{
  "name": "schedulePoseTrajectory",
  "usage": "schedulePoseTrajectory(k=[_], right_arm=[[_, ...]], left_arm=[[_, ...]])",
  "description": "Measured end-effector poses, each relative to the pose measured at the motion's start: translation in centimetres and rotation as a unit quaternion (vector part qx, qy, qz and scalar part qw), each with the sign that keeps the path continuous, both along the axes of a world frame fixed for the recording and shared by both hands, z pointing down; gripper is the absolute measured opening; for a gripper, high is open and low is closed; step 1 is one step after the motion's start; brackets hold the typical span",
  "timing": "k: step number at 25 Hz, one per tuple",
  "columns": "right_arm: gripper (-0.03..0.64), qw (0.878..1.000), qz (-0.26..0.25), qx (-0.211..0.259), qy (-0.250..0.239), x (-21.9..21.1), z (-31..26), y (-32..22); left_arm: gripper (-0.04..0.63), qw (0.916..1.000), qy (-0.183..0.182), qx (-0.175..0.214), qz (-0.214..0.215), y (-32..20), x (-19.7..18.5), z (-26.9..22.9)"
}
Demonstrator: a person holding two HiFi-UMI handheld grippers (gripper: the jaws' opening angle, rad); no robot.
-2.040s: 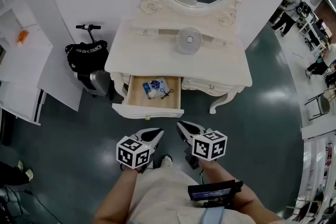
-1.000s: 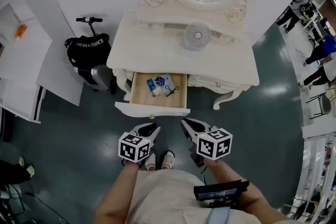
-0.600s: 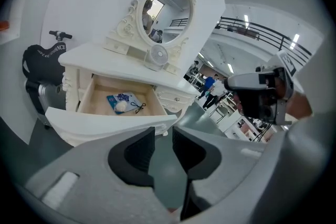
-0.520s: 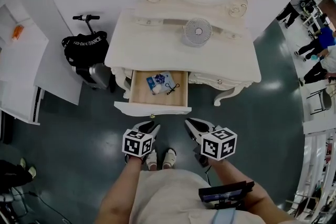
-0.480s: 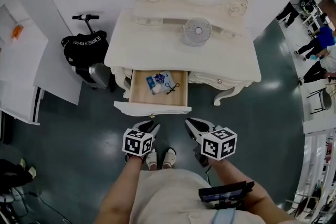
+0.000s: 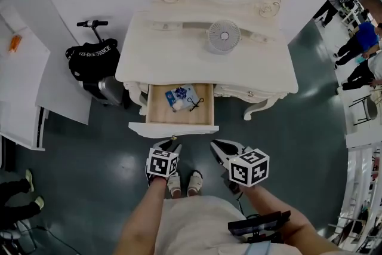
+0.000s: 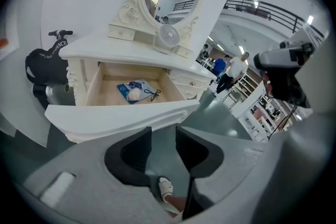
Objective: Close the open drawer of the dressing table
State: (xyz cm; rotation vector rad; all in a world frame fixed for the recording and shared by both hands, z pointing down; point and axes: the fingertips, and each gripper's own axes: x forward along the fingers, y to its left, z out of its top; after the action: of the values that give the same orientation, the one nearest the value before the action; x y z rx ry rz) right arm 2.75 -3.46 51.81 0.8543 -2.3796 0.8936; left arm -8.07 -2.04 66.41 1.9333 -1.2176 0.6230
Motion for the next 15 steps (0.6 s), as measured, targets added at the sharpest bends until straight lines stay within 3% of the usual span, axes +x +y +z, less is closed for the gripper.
schedulePoseTrajectory(k=[4,10,15], right_arm=[[0.018,1.0,-0.003,-0.003,0.004,-0.3,0.5,-0.3],[0.018,1.0,-0.005,-0.01,0.007,-0.6,1.1,-0.8],[0.018,1.0,-0.009,-0.019,0.011,-0.8,1.6,-1.3]], left_arm=[[0.132,0.9998,-0.015,-0.008,0.005,-0.3,-0.1,1.4],[0.132,0.9991,-0.001,-0.033,-0.027,-0.8,-0.4,3.4],[0.137,0.9983,-0.024,-0.049,-0.021,-1.4,-0.8,5.0]])
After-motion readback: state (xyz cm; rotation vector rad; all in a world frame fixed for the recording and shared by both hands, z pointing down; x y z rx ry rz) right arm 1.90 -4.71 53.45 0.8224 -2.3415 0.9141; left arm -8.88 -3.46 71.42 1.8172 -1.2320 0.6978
